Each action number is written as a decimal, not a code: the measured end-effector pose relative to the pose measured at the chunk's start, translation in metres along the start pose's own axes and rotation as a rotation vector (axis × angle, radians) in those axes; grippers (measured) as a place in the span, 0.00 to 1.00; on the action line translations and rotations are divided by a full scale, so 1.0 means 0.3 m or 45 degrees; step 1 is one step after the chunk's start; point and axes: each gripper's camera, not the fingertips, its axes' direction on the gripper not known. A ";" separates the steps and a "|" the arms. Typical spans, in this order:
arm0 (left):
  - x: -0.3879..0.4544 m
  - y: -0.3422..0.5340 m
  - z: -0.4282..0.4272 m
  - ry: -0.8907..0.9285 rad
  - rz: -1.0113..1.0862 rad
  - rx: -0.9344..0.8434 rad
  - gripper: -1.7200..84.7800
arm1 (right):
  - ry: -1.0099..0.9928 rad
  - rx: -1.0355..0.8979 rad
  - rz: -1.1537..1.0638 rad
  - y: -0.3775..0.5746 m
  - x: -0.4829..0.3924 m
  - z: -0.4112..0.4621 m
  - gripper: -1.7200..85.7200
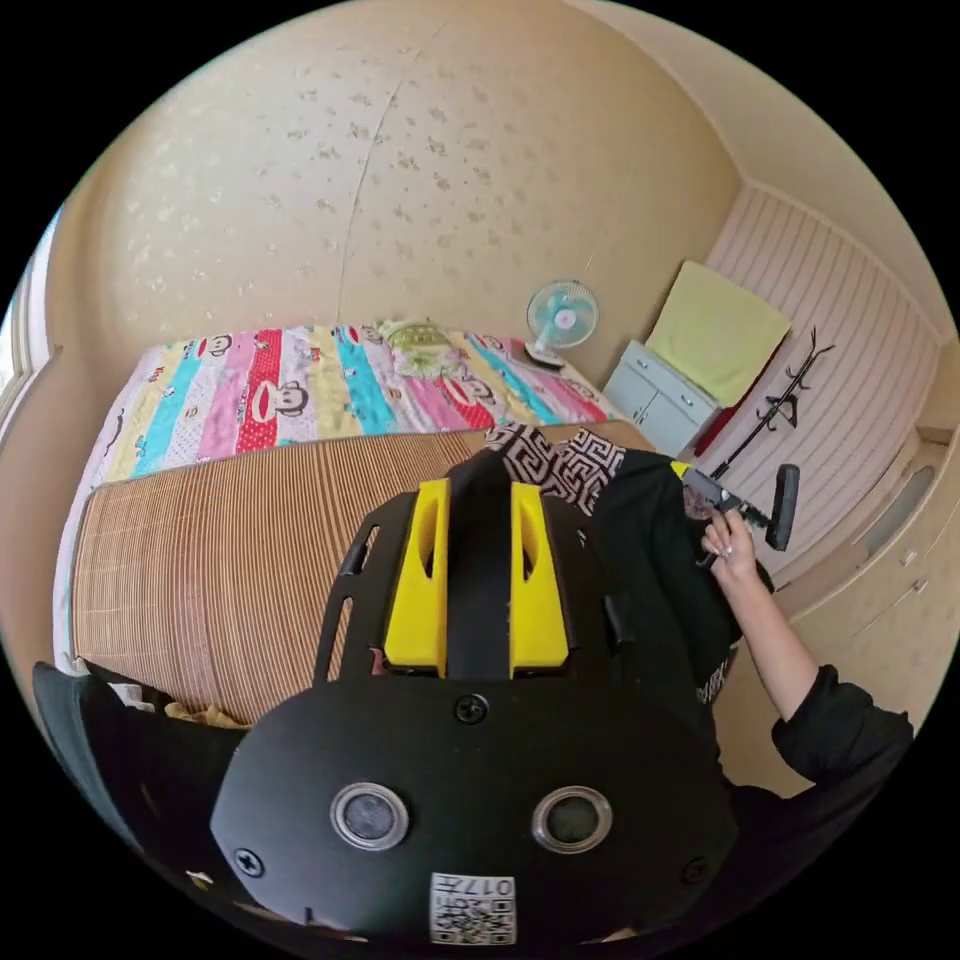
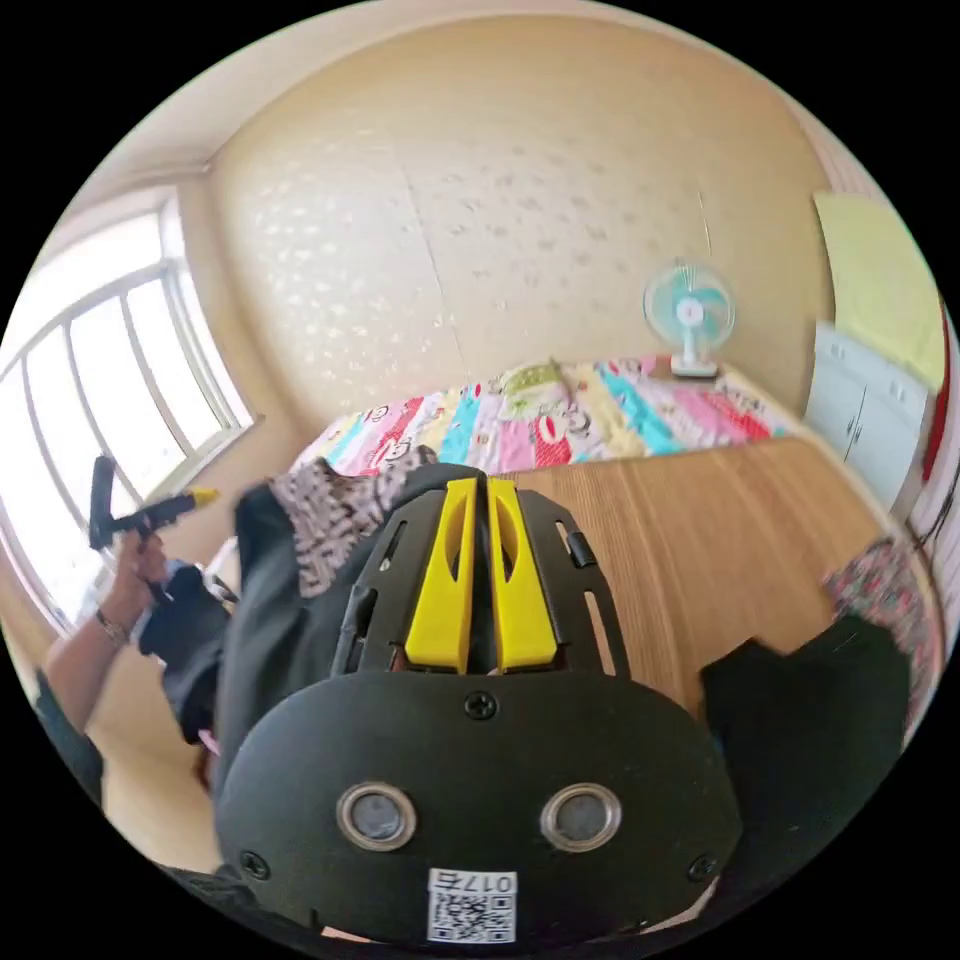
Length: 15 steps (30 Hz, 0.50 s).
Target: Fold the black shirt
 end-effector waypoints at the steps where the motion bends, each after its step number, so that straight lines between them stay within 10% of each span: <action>1: -0.007 0.024 0.021 -0.008 0.005 -0.008 0.13 | -0.038 0.013 0.008 0.024 0.018 0.012 0.05; 15: -0.129 0.823 0.154 0.272 -0.057 -0.194 0.13 | 0.155 -0.598 -0.156 0.836 0.039 0.175 0.12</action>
